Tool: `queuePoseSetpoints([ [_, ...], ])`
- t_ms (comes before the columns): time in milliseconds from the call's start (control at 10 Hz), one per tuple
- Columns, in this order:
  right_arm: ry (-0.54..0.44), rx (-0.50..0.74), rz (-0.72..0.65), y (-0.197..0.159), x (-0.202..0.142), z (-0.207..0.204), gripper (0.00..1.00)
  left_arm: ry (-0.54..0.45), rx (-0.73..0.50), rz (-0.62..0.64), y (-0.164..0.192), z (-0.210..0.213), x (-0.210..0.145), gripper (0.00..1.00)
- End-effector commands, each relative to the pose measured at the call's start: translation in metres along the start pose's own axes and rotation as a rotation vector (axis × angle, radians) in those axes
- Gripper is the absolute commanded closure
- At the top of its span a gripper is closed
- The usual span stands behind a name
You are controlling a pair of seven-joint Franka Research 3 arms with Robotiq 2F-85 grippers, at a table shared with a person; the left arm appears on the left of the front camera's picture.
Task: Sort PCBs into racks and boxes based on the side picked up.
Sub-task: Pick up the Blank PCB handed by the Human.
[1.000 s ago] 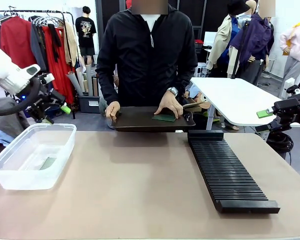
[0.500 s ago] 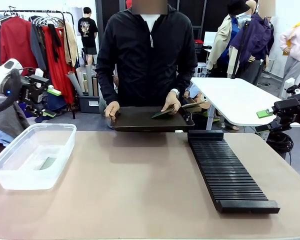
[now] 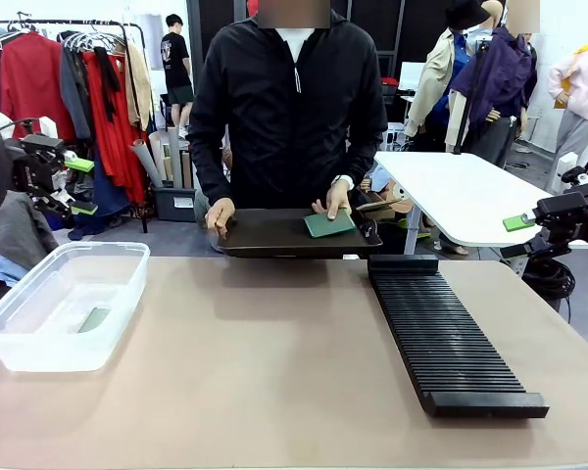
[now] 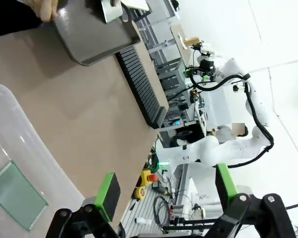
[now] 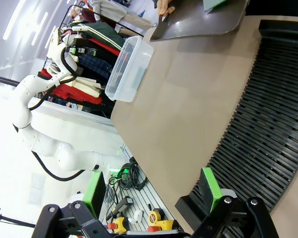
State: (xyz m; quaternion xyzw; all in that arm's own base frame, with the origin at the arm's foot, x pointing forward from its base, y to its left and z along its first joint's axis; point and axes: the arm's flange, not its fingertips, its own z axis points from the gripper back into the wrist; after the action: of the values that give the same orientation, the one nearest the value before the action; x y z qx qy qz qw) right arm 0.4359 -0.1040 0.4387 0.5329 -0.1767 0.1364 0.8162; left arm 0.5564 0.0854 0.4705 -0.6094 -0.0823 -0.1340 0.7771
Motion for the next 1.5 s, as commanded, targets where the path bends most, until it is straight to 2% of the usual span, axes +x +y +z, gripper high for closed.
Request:
queuePoseSetpoints([
  [0, 0.004, -0.016, 0.006, 0.0, -0.002, -0.001, 0.0, -0.029, 0.051, -0.021, 0.006, -0.011, -0.013, 0.0],
  [200, 0.004, -0.016, 0.006, 0.0, -0.002, -0.001, 0.0, -0.054, 0.103, -0.057, 0.013, -0.009, -0.022, 0.0],
  [400, 0.004, -0.016, 0.006, 0.0, -0.002, -0.001, 0.0, -0.059, 0.09, -0.082, 0.01, -0.008, -0.026, 0.0],
  [600, 0.004, -0.016, 0.006, 0.0, -0.002, -0.001, 0.0, -0.053, 0.084, -0.052, 0.016, -0.006, -0.016, 0.0],
  [1400, 0.004, -0.016, 0.006, 0.0, -0.002, -0.001, 0.0, -0.053, 0.084, -0.052, 0.016, -0.006, -0.016, 0.0],
])
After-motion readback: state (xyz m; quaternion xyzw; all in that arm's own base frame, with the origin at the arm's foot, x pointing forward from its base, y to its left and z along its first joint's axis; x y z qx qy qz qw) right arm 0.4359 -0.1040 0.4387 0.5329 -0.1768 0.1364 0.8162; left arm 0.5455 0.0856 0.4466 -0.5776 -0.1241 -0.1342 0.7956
